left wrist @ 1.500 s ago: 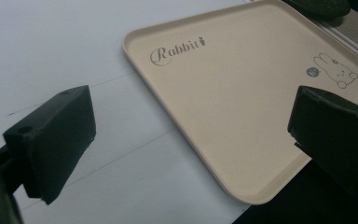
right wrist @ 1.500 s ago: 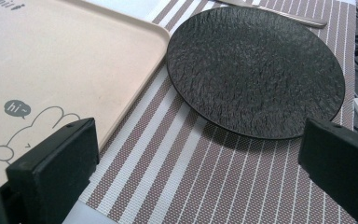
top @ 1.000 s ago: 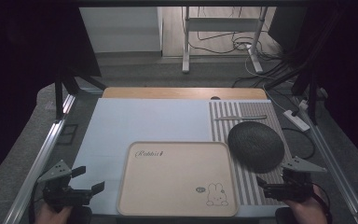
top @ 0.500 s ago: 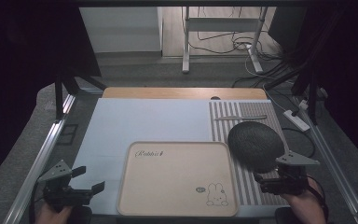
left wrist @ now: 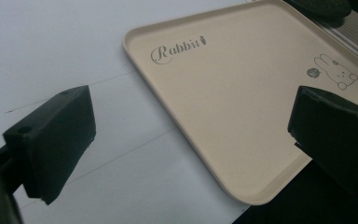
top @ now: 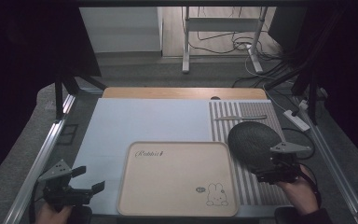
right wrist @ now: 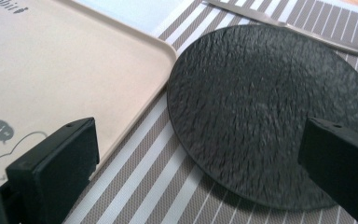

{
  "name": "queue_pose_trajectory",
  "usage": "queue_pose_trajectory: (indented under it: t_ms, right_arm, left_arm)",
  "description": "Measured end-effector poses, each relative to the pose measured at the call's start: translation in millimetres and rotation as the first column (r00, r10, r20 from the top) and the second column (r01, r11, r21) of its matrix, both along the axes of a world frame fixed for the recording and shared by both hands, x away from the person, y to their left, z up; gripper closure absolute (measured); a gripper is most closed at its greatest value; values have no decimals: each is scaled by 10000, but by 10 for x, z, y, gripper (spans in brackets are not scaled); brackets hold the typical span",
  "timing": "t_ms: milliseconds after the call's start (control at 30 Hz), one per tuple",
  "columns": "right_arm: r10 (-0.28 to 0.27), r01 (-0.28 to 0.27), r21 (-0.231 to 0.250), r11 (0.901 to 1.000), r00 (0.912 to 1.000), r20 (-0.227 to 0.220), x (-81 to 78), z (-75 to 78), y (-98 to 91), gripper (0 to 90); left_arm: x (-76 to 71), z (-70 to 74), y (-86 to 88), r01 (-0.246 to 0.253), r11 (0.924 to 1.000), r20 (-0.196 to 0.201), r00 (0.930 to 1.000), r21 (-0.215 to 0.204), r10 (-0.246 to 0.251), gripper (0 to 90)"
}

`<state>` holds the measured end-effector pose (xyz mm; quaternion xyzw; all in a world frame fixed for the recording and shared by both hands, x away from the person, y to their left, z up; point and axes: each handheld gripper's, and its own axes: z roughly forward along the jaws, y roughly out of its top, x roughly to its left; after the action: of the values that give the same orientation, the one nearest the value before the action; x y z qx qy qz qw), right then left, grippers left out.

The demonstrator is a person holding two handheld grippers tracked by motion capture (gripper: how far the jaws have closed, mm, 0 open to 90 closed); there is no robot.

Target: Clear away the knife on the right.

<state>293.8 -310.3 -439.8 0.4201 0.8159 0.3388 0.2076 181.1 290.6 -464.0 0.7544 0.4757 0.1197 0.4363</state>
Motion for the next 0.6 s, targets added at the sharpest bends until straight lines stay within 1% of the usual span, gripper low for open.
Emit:
queue_pose_trajectory:
  t_ms: [67, 200, 233, 267, 333, 367, 433, 500, 533, 600]
  right_arm:
    - [56, -55, 97, 9999, 10000, -49, 44, -11, 19, 0]
    - [127, -126, 119, 9999, 9999, -65, 141, -27, 48, 0]
    - [127, -126, 119, 9999, 9999, -65, 141, -27, 48, 0]
    - [218, -216, 144, 9997, 9996, -186, 199, -35, 56, 0]
    - [254, -251, 164, 9995, 9995, -198, 227, -41, 61, 0]
    - [313, -310, 120, 9994, 9991, -283, 290, -63, 69, 0]
    - [355, -355, 10, 9994, 9984, -435, 350, -82, 78, 0]
    - [289, -286, 59, 9996, 9982, -522, 379, -92, 85, 0]
    - [252, -241, 178, 9996, 9977, -630, 434, -108, 93, 0]
    - [227, -216, 168, 9996, 9977, -645, 459, -114, 98, 0]
  left_arm:
    - [0, 0, 1, -1, 10000, -4, 10000, -4, 1, 18]
    - [3, -1, 3, 0, 10000, -14, 10000, -15, 0, 17]
    - [4, -1, 2, 2, 10000, -16, 10000, -13, -2, 17]
    - [5, -1, 2, -1, 10000, -20, 10000, -18, 1, 17]
    - [7, -2, 2, -1, 10000, -20, 10000, -30, 1, 17]
    - [7, -2, 3, -4, 10000, -20, 10000, -31, 4, 17]
    - [8, -2, 4, -10, 10000, -30, 10000, -41, 10, 17]
    - [8, -2, 3, -9, 10000, -30, 10000, -40, 8, 17]
    - [8, -2, 3, -8, 10000, -28, 10000, -36, 8, 17]
    - [8, -2, 4, -9, 10000, -31, 10000, -43, 9, 17]
